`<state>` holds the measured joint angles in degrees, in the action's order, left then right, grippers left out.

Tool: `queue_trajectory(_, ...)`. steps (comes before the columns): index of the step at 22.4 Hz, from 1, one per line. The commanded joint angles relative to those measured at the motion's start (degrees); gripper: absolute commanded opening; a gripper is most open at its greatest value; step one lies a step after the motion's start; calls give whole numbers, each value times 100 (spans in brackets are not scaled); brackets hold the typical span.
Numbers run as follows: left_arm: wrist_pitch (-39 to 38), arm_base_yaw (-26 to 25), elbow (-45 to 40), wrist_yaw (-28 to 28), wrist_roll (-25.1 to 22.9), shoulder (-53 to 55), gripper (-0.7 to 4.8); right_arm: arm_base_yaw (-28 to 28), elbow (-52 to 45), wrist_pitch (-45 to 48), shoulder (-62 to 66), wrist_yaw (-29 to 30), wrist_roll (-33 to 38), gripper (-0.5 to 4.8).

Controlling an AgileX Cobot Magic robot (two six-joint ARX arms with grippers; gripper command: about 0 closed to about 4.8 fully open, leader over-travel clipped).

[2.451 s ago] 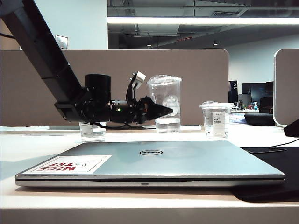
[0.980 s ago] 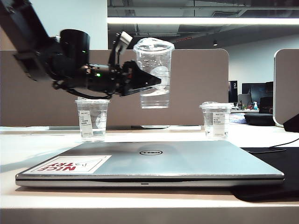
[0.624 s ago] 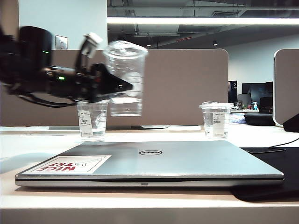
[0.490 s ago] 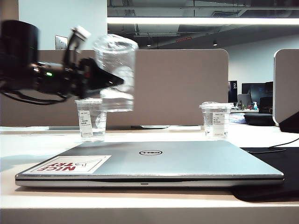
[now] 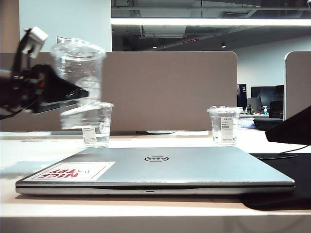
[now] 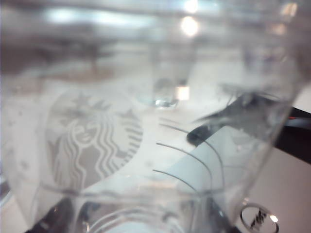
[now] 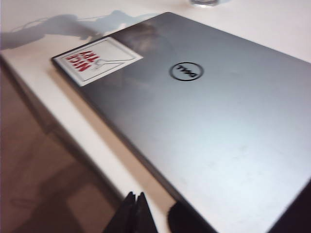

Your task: Pick up the coffee cup on the middle and place it on the left side of the laptop.

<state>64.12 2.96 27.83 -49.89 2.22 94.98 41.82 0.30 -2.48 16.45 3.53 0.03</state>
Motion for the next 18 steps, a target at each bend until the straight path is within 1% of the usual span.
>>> queue_trajectory(1,457,-254,-411,-22,-2,-151,332,221,-22,101,2,7,-7,-5)
queue_trajectory(7,1154,-649,-1082,-13,11,-157,332,485,-22,101,11,7,-4,-5)
queue_trajectory(8,1285,-750,-1259,55,-39,-155,332,555,-22,101,11,7,-4,-5)
queue_trajectory(10,1270,-874,-1423,133,-315,-153,332,636,-22,101,37,11,-4,-5)
queue_trajectory(14,1263,-1038,-1591,278,-603,-153,332,756,-22,98,122,9,-4,-5)
queue_trajectory(18,1209,-1351,-1657,273,-800,-105,332,981,-22,101,136,9,-4,-5)
